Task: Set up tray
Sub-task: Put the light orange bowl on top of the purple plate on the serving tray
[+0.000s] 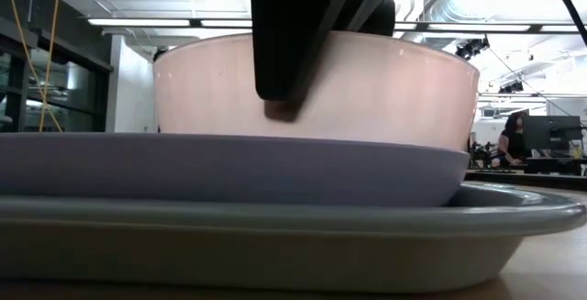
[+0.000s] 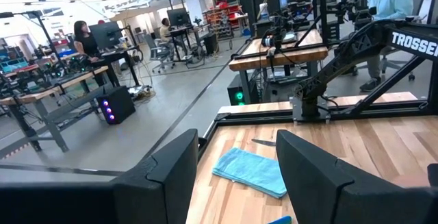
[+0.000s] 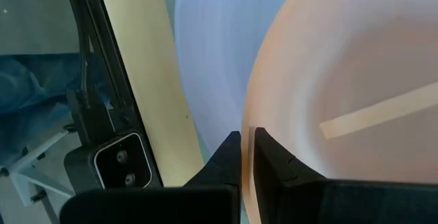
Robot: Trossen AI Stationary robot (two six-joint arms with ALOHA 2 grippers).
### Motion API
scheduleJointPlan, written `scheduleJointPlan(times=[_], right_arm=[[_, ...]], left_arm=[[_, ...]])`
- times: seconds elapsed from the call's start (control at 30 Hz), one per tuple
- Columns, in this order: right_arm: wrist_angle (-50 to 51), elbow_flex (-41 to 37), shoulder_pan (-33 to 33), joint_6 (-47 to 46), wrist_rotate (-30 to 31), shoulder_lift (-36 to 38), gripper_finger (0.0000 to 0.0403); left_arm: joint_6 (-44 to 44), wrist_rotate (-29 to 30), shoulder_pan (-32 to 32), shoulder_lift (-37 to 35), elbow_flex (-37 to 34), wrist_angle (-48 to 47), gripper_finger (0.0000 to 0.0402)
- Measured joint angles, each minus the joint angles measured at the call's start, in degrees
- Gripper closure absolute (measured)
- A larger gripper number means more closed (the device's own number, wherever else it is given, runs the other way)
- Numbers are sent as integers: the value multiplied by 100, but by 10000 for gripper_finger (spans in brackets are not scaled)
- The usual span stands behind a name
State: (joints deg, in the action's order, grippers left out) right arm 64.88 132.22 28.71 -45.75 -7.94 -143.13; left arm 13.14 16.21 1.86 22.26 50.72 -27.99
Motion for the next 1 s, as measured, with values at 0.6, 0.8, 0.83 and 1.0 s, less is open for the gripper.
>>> scheduleJointPlan(times=[0.6, 0.8, 0.83, 1.0], right_arm=[[382, 7, 200, -271, -92, -205, 403], [589, 9, 257, -464, 54, -204, 403], [616, 10, 266, -480, 65, -203, 403], [790, 9, 326, -534, 95, -203, 403]], left_arm=[[1, -17, -1, 0, 0, -2, 174], [-13, -15, 0, 0, 0, -2, 174], [-13, -15, 1, 0, 0, -2, 174], [-13, -13, -1, 0, 0, -2, 174]])
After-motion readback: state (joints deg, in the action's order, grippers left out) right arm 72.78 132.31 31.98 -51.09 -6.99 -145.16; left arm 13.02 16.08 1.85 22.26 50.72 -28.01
